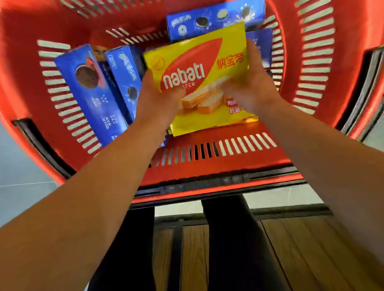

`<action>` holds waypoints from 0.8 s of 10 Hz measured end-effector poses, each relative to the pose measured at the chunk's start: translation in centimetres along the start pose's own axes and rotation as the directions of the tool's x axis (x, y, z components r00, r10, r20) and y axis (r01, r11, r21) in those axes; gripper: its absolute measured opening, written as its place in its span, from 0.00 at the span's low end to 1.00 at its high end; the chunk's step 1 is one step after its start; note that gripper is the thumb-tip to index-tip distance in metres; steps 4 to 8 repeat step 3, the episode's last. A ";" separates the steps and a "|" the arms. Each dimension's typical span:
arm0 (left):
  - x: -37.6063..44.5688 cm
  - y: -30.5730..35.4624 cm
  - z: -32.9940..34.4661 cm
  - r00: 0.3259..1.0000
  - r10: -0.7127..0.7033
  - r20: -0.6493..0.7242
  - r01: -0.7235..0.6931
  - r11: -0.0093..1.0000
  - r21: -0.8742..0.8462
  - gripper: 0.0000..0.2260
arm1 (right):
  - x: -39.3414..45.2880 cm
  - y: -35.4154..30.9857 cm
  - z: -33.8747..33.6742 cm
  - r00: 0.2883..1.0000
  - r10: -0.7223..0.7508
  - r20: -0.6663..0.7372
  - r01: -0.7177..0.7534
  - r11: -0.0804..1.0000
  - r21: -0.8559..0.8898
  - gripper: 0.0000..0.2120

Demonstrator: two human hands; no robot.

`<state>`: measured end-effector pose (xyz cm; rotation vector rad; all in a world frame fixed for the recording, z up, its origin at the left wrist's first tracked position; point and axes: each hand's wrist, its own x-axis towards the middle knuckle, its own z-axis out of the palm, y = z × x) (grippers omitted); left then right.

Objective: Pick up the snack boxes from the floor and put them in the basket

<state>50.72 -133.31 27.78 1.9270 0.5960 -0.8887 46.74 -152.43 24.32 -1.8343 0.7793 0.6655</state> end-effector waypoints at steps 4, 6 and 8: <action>-5.6 2.7 -3.4 0.999 0.042 -0.017 -0.039 0.985 0.168 0.24 | -6.9 -2.9 -0.1 0.997 -0.072 -0.026 0.057 0.921 -0.384 0.46; -5.6 2.7 -3.4 0.999 0.042 -0.017 -0.039 0.985 0.168 0.24 | -6.9 -2.9 -0.1 0.997 -0.072 -0.026 0.057 0.921 -0.384 0.46; -5.6 2.7 -3.4 0.999 0.042 -0.017 -0.039 0.985 0.168 0.24 | -6.9 -2.9 -0.1 0.997 -0.072 -0.026 0.057 0.921 -0.384 0.46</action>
